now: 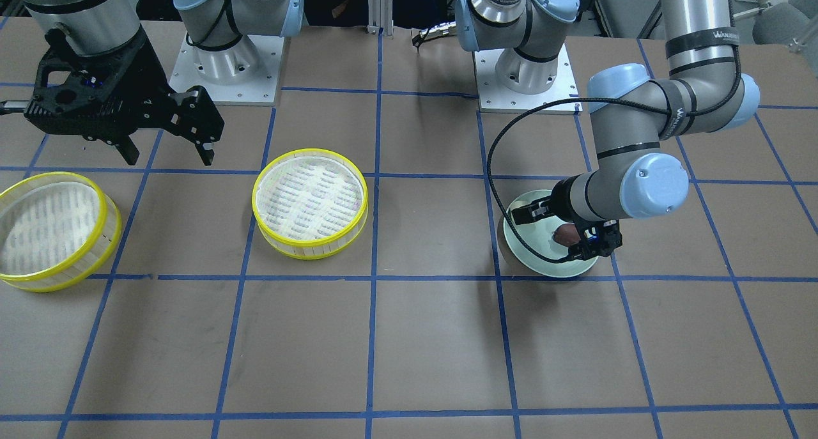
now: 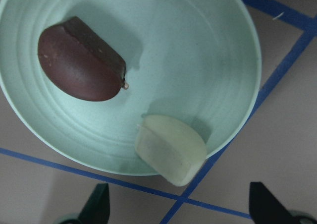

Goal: Stack buns with steamer

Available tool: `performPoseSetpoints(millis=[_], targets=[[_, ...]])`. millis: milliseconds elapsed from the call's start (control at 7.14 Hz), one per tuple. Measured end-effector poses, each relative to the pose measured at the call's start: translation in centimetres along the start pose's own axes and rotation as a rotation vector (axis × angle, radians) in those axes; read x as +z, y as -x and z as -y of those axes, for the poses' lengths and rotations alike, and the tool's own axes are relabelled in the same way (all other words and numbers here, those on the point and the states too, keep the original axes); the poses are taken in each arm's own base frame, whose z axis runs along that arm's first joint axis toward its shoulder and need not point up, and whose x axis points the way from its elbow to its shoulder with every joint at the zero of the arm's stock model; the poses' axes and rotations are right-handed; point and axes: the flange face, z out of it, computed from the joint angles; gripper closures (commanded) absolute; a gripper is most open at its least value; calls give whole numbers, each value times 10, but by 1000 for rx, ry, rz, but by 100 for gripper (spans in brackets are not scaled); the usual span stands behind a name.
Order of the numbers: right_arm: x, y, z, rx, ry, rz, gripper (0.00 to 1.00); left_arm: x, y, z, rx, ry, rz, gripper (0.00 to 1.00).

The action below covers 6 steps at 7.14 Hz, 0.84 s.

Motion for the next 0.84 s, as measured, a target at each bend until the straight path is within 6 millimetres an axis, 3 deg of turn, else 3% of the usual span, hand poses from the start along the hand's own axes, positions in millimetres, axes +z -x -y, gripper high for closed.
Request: performPoseSetpoints(millis=[280, 561, 841], targets=[[1, 0, 0, -12, 3, -2, 0, 23, -1, 13, 0, 52, 14, 14], [9, 0, 5, -8, 15, 0, 0, 39, -1, 19, -9, 99, 26, 15], [16, -1, 14, -9, -1, 1, 0, 45, -2, 20, -14, 130, 26, 92]])
